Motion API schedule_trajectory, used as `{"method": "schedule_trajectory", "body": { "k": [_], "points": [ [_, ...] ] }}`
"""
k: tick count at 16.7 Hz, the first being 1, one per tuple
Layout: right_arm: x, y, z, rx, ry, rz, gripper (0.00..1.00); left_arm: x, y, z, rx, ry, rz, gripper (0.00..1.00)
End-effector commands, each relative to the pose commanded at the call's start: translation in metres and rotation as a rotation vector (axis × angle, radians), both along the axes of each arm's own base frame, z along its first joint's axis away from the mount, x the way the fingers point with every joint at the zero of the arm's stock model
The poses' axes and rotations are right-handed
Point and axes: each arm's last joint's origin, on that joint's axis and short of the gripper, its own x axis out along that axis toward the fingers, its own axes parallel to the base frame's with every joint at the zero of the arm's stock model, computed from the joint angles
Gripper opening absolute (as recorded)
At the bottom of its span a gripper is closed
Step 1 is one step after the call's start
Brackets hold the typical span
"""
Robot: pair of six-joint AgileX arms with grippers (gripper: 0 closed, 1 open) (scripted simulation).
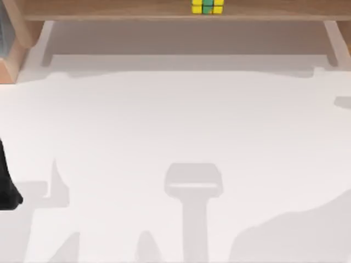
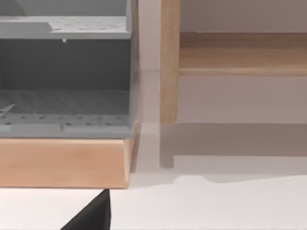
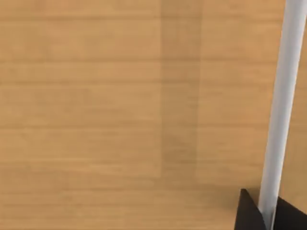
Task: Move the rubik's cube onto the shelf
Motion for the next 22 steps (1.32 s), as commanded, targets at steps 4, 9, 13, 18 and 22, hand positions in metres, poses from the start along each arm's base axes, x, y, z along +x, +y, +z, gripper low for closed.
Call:
{"method": "schedule_trajectory", "body": {
  "k": [4, 9, 13, 18, 22],
  "points": [
    [0.0068, 0.0008, -0.0008, 0.002, 0.005, -0.001, 0.0, 0.0, 0.0, 0.0, 0.0, 0.0, 0.0, 1.0],
    [0.0068, 0.0008, -0.0008, 0.002, 0.005, -0.001, 0.3, 0.0, 0.0, 0.0, 0.0, 0.0, 0.0, 1.0],
    [0.0068, 0.0008, -0.0008, 0.002, 0.005, -0.001, 0.6, 0.0, 0.0, 0.0, 0.0, 0.0, 0.0, 1.0],
    [0.0068, 0.0008, -0.0008, 0.002, 0.005, -0.001, 0.98, 0.0, 0.0, 0.0, 0.0, 0.0, 0.0, 1.0],
    [0.0068, 0.0008, -0.0008, 0.002, 0.005, -0.001, 1.0, 0.0, 0.0, 0.0, 0.0, 0.0, 0.0, 1.0]
  ]
}}
